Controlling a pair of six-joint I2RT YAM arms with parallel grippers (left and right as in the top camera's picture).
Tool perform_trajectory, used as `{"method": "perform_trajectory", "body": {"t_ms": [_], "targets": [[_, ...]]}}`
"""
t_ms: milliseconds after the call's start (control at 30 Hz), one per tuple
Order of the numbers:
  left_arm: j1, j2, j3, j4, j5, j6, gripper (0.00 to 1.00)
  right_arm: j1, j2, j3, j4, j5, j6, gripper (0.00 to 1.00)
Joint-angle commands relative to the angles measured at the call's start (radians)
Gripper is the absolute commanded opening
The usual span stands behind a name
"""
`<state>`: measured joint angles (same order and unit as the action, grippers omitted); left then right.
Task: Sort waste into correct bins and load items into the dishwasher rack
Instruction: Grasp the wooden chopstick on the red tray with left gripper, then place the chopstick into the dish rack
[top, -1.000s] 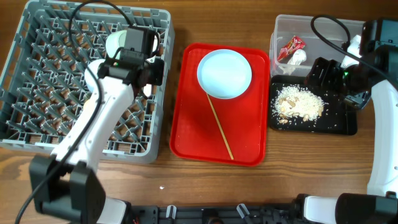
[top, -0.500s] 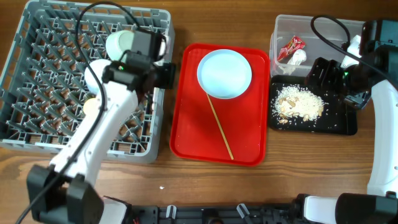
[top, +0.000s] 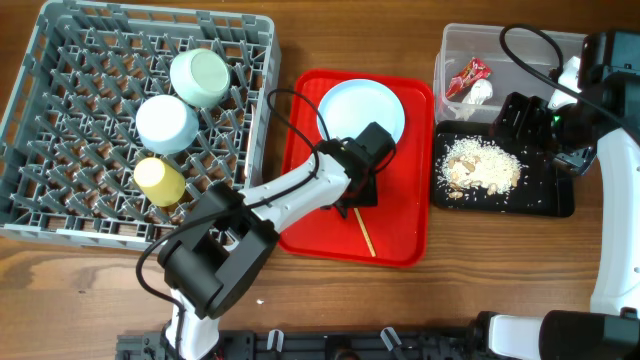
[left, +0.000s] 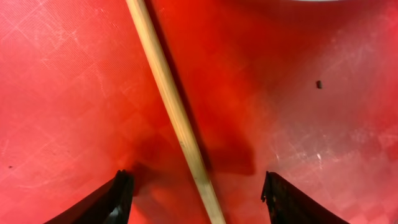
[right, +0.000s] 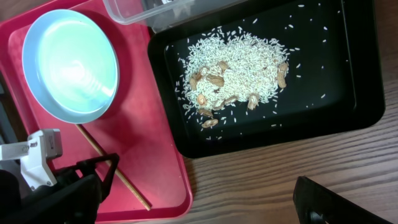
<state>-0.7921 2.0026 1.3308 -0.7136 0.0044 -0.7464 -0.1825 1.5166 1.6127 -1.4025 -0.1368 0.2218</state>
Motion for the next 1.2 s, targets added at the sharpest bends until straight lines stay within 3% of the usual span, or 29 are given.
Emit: {"method": "perform_trajectory", "body": {"t_ms": [0, 133, 233, 267, 367, 533, 733, 900, 1033, 1167], "targets": [[-0.044, 0.059, 0.01, -0.009, -0.061, -0.025, 0.66, 0.0, -0.002, 0.016, -0.001, 0.01, -0.013, 1.0], [-0.09, 0.061, 0.01, -0.028, -0.111, -0.026, 0.63, 0.0, -0.002, 0.016, 0.0, 0.01, -0.013, 1.0], [-0.098, 0.061, 0.01, -0.061, -0.111, -0.026, 0.54, 0.0, -0.002, 0.016, -0.001, 0.01, -0.013, 1.0], [-0.098, 0.061, 0.01, -0.065, -0.111, -0.026, 0.49, 0.0, -0.002, 0.016, -0.001, 0.01, -0.013, 1.0], [-0.098, 0.061, 0.01, -0.085, -0.111, -0.025, 0.21, 0.0, -0.002, 0.016, -0.001, 0.01, -0.013, 1.0], [-0.095, 0.061, 0.01, -0.095, -0.111, -0.025, 0.04, 0.0, -0.002, 0.016, -0.002, 0.01, -0.013, 0.99], [-0.067, 0.048, 0.011, -0.107, -0.111, -0.025, 0.04, 0.0, -0.002, 0.016, -0.002, 0.01, -0.013, 1.0], [0.051, -0.095, 0.014, -0.118, -0.112, -0.005, 0.04, 0.0, -0.002, 0.016, 0.0, 0.01, -0.013, 1.0], [0.202, -0.316, 0.016, -0.118, -0.111, 0.201, 0.04, 0.0, -0.002, 0.016, 0.0, 0.01, -0.013, 1.0], [0.374, -0.493, 0.016, -0.117, -0.111, 0.583, 0.04, 0.0, -0.002, 0.016, 0.004, 0.01, -0.013, 1.0]]}}
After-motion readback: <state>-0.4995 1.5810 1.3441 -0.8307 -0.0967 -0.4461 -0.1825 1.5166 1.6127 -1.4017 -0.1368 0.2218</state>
